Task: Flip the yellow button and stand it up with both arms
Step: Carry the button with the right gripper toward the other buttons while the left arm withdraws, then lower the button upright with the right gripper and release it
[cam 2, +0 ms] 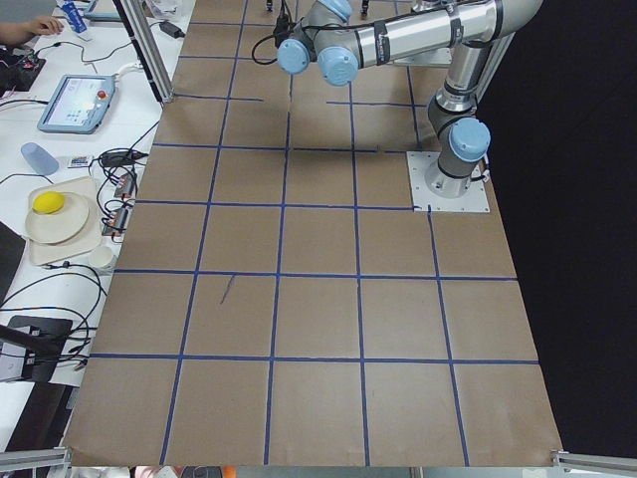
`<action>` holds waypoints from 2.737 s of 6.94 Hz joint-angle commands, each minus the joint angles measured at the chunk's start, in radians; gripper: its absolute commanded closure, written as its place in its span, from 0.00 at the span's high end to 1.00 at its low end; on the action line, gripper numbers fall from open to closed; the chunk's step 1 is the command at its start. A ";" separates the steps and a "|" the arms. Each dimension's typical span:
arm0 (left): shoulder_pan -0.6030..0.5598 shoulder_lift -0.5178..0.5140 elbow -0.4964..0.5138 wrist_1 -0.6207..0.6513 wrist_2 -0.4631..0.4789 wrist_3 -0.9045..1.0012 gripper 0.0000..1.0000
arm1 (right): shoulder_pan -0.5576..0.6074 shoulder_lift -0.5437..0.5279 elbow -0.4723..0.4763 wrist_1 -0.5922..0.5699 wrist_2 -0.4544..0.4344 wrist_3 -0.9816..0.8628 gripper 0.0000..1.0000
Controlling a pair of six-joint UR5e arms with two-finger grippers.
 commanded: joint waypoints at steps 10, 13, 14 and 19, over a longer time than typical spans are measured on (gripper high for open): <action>-0.160 0.012 0.002 0.675 0.785 -0.695 1.00 | -0.407 -0.128 0.669 -1.223 -0.216 -1.727 0.18; -0.184 0.099 0.047 0.697 0.824 -0.771 1.00 | -0.408 -0.033 0.665 -1.400 -0.163 -2.143 0.18; -0.170 0.128 0.053 0.690 0.893 -0.769 1.00 | -0.443 -0.016 0.666 -1.418 -0.153 -2.285 0.18; -0.172 0.144 0.045 0.560 0.900 -0.774 1.00 | -0.609 0.090 0.643 -1.417 0.008 -2.517 0.19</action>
